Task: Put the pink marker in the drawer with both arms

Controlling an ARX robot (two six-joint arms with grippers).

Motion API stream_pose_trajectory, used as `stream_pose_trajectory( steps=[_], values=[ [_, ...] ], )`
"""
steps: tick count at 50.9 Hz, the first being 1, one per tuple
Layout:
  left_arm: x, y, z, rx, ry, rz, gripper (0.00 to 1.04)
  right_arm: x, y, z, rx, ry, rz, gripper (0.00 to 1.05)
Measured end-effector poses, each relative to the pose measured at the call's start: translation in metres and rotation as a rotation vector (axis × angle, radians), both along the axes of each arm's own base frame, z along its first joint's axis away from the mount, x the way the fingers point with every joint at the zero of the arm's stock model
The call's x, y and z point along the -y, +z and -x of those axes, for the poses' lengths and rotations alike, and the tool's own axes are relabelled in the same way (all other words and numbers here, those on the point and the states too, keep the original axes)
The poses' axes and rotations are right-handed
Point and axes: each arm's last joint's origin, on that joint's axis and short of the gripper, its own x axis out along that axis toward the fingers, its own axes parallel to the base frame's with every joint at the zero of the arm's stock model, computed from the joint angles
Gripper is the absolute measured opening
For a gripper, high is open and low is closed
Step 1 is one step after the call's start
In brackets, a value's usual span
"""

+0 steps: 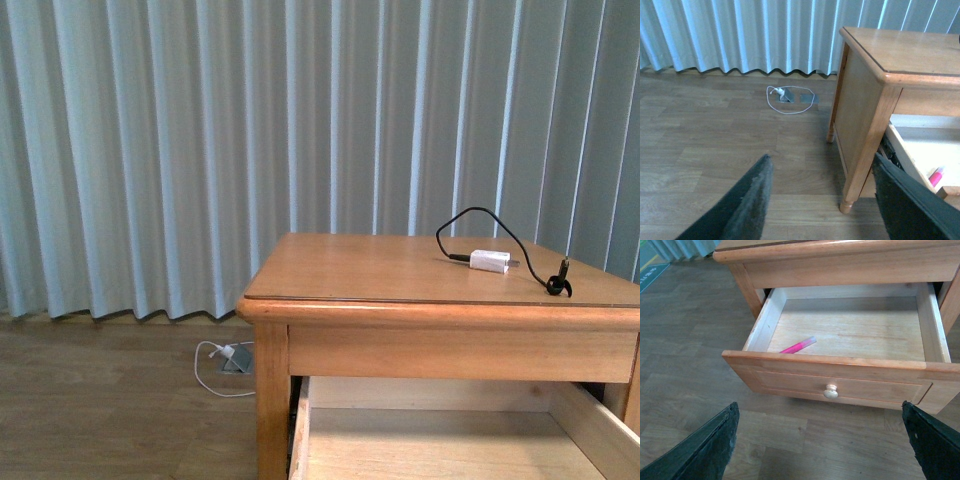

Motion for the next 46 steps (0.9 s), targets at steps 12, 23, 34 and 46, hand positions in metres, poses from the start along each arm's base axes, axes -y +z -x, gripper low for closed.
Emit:
stream_pose_trajectory(
  steps=[12,23,34,46],
  values=[
    [0.000,-0.013,0.011,0.007,0.001,-0.013,0.16,0.000,0.000,0.000,0.000,0.000,0.000,0.96],
    [0.000,-0.022,0.019,0.005,0.002,-0.015,0.04,0.000,0.000,0.000,0.000,0.000,0.000,0.96],
    [0.000,-0.029,0.026,0.005,0.002,-0.015,0.04,0.000,0.000,0.000,0.000,0.000,0.001,0.96],
    [0.000,-0.031,0.031,0.035,0.003,-0.017,0.04,0.000,0.000,0.000,0.000,0.001,0.002,0.96]
  ],
)
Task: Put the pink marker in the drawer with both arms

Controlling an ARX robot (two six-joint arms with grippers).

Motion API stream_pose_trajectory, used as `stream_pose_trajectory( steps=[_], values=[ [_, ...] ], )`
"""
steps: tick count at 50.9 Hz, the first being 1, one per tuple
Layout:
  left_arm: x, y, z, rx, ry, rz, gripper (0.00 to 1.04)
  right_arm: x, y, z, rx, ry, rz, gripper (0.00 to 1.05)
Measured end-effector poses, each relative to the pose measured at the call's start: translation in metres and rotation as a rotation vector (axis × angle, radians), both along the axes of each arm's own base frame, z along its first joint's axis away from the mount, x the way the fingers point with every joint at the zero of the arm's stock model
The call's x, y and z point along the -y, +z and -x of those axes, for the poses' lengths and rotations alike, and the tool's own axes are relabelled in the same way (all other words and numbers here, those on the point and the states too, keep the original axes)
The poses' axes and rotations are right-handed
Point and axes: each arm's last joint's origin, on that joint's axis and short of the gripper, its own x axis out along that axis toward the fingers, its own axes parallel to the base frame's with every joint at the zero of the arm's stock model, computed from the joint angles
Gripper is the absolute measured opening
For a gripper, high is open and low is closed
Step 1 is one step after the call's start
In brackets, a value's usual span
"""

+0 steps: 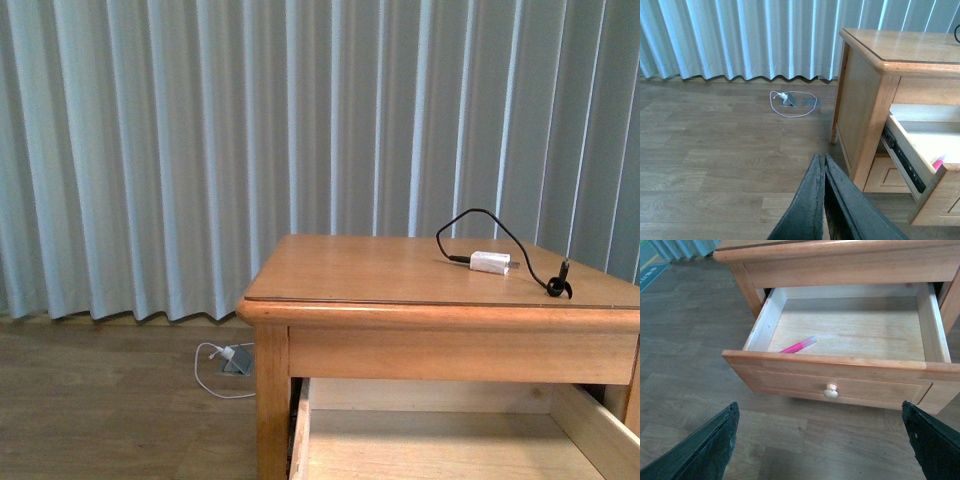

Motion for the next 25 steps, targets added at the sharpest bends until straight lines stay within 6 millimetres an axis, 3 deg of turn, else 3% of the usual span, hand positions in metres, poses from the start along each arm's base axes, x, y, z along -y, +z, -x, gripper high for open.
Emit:
stream_pose_trajectory(
  steps=[25],
  values=[
    [0.000,-0.004,0.016,-0.010,-0.001,0.000,0.04,0.000,0.000,0.000,-0.001,0.000,0.000,0.96]
  ],
)
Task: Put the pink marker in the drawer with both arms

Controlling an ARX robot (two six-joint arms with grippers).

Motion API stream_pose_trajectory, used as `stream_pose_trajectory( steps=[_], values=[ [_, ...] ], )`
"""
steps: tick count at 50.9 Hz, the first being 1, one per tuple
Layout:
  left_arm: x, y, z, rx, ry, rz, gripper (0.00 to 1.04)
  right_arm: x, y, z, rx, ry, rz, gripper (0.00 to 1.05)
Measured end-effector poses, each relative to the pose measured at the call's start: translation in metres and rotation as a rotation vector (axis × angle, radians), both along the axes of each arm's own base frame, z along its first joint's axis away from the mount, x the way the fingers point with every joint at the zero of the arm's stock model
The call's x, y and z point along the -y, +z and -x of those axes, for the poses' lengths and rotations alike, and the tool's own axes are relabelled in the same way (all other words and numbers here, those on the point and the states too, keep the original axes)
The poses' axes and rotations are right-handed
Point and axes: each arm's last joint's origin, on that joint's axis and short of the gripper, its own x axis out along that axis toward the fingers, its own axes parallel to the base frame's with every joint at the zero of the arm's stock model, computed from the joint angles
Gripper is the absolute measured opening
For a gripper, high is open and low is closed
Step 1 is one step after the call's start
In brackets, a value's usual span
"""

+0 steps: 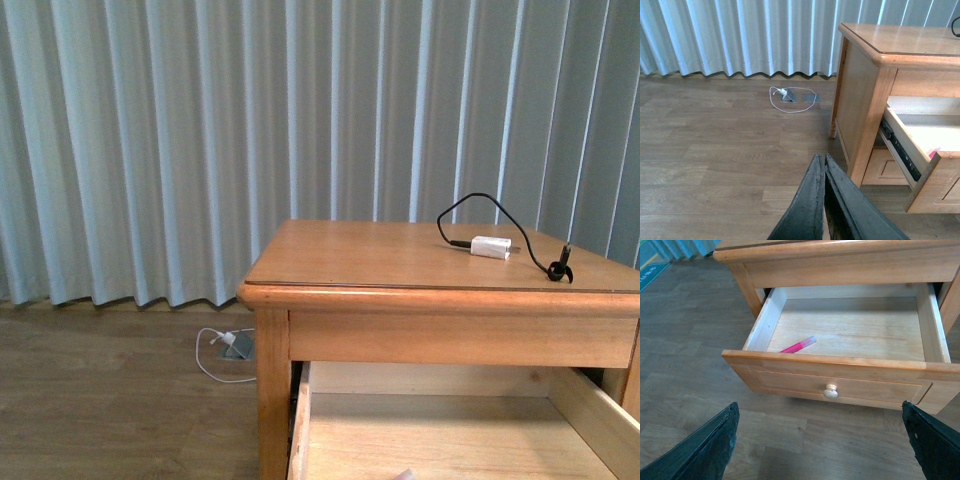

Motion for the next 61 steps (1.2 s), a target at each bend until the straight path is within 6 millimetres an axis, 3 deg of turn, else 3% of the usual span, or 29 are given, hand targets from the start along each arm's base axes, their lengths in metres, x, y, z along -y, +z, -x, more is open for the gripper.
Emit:
stream_pose_trajectory(
  steps=[19,24,27,35,45,50,61],
  values=[
    [0.000,0.000,0.000,0.001,0.000,0.001,0.06,0.000,0.000,0.000,0.000,0.000,0.000,0.96],
    [0.000,0.000,0.000,0.001,0.000,0.000,0.22,0.000,-0.001,0.000,0.053,-0.048,0.034,0.96],
    [0.000,0.000,0.000,0.001,0.000,0.000,0.38,-0.001,-0.003,-0.004,0.141,-0.218,0.111,0.96],
    [0.000,0.000,0.000,0.001,0.000,0.000,0.64,0.004,-0.018,-0.017,-0.100,-0.152,0.146,0.96],
    [0.000,0.000,0.000,0.000,0.000,0.000,0.98,0.011,-0.033,-0.054,-0.300,-0.057,0.094,0.96],
    [0.000,0.000,0.000,0.000,0.000,0.000,0.98,0.013,-0.042,-0.077,-0.361,-0.060,0.084,0.96],
    [0.000,0.000,0.000,0.000,0.000,0.000,0.99,0.012,-0.084,-0.116,-0.460,-0.109,0.133,0.96]
  ],
)
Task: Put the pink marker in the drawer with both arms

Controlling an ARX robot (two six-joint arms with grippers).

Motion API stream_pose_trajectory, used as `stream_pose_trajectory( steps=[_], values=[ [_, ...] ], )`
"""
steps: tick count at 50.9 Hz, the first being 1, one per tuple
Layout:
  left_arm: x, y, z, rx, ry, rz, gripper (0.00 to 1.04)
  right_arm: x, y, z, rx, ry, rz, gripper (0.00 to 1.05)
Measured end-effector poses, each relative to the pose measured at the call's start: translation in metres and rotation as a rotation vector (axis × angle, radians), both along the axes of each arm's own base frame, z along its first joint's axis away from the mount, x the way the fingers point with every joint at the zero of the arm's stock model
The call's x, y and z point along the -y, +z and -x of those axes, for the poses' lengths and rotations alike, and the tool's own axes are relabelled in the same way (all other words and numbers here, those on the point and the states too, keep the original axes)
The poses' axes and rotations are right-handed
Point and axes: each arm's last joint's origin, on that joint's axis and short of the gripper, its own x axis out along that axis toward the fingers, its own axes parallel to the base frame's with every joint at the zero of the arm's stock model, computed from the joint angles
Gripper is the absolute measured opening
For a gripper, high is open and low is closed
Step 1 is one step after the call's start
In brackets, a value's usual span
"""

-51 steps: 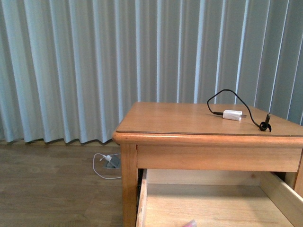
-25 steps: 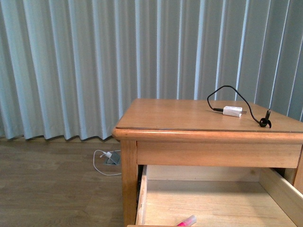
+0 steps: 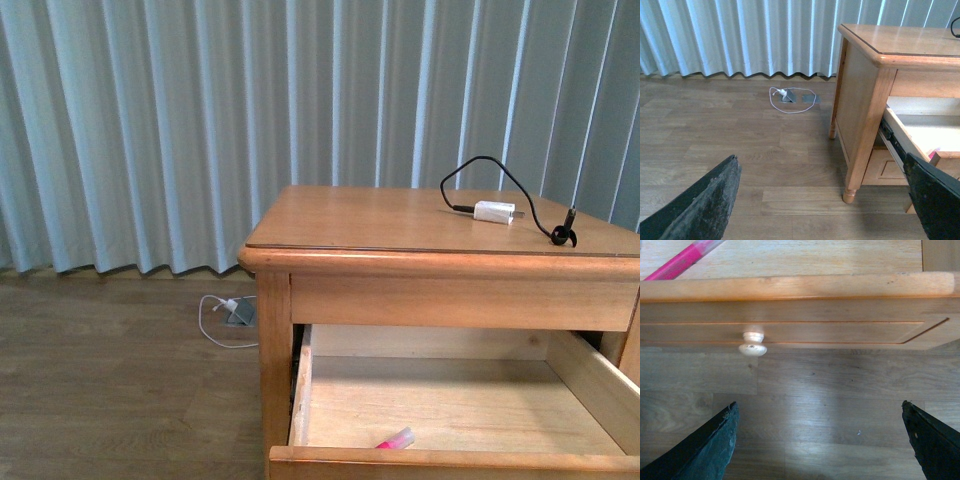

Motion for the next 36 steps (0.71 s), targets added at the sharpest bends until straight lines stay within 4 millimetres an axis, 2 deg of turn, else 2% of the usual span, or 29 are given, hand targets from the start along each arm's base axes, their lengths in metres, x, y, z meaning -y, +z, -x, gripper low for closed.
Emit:
stream_pose_trajectory(
  steps=[6,19,36],
  values=[
    [0.000,0.000,0.000,0.000,0.000,0.000,0.99,0.004,-0.014,-0.015,0.061,-0.036,0.022,0.96],
    [0.000,0.000,0.000,0.000,0.000,0.000,0.99,0.007,-0.037,-0.030,0.233,-0.055,0.020,0.96],
    [0.000,0.000,0.000,0.000,0.000,0.000,0.99,0.001,-0.065,-0.057,0.328,-0.071,0.035,0.96]
  ],
)
